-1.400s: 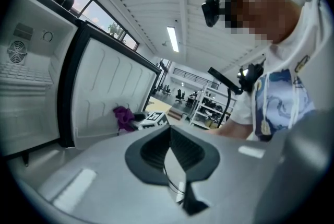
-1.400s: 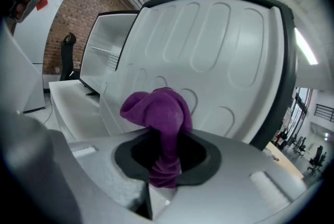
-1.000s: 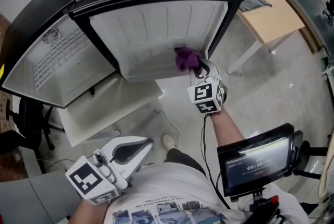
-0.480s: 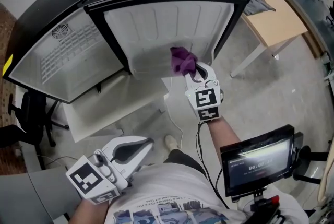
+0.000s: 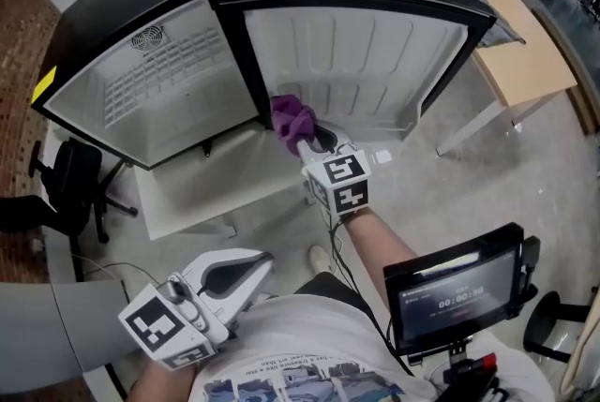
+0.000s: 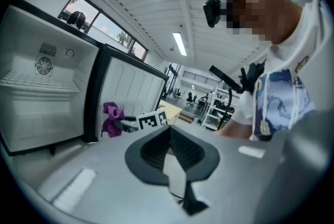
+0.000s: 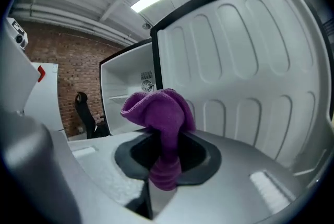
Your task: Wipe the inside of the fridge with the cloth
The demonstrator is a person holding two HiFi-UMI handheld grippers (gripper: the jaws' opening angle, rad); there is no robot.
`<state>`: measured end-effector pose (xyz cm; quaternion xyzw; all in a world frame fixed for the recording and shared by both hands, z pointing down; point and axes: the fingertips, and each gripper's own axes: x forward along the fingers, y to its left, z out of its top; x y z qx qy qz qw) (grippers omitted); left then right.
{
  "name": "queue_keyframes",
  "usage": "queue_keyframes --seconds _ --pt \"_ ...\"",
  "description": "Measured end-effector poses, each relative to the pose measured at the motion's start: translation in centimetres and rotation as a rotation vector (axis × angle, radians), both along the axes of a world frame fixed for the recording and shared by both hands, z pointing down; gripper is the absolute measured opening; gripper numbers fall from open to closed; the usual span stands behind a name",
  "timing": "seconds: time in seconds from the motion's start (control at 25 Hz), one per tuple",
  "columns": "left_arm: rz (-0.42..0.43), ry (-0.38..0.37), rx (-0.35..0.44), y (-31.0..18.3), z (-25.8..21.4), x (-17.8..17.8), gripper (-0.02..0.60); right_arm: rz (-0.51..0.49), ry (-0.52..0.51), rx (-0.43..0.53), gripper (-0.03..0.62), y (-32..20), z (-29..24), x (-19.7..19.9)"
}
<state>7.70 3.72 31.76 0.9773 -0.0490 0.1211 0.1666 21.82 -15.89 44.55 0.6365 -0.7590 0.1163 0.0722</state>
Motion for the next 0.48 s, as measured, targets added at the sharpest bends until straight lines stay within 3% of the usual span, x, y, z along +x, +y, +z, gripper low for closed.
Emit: queue_keyframes --seconds 0.24,0.48 --pt "-0.048 -0.022 0.007 0.0 -0.2 -1.2 0.008 -0.001 -0.067 -0.076 0.074 -1.0 2.9 0.0" --pt "-0.043 -0.031 0.013 0.2 -0.2 -1.0 0.008 0.035 -0.080 -0.108 0.074 -0.4 4.2 1.8"
